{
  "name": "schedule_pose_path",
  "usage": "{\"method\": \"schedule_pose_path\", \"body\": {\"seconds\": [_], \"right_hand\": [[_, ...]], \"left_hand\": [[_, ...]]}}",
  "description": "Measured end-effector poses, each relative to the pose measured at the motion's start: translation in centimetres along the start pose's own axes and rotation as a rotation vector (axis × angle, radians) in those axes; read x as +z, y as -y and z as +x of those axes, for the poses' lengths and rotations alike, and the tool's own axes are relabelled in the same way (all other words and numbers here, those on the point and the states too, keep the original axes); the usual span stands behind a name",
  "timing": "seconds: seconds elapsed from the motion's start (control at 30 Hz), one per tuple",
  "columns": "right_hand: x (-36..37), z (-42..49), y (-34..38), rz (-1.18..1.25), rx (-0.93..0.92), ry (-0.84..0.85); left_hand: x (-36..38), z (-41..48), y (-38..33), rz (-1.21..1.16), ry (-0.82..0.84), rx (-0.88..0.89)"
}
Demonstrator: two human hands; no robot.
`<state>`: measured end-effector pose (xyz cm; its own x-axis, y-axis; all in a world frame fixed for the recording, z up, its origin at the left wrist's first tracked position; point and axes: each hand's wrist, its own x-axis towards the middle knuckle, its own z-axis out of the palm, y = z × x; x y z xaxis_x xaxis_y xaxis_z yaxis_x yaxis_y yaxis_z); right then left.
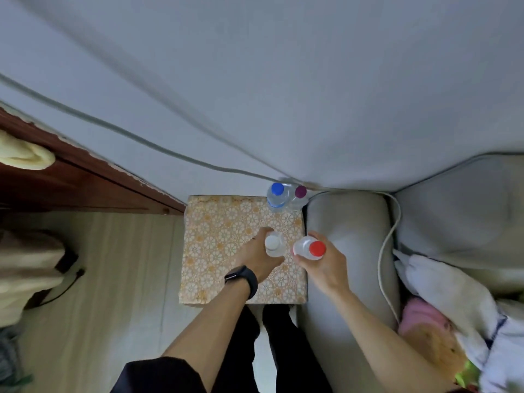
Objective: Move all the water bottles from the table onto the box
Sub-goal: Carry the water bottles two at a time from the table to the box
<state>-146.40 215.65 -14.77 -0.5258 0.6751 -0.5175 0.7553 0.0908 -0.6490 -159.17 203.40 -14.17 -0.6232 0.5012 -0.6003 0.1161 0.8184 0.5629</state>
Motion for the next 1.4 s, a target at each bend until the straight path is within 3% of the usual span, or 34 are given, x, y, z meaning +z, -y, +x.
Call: {"method": "schedule_pose_path", "body": {"seconds": [0.23, 0.63, 1.0, 1.4], "right_hand": [[2.6, 6.9, -1.9, 0.02, -0.048, 0.023], [3.7, 8.9, -3.9, -0.084, -0.042, 0.106], [4.6, 11.4, -1.5, 0.016, -0.006, -0.019], [2.4, 12.8, -0.4, -0.084, -0.047, 0.131]], "left_hand": [[2.9, 6.1, 0.1, 0.041, -0.005, -0.019], [4.1, 8.8, 1.3, -0.054, 0.011, -0.102], [2.8, 11.2, 0.4, -0.124, -0.006, -0.08], [2.8, 11.3, 0.6, -0.14, -0.023, -0.091]]}}
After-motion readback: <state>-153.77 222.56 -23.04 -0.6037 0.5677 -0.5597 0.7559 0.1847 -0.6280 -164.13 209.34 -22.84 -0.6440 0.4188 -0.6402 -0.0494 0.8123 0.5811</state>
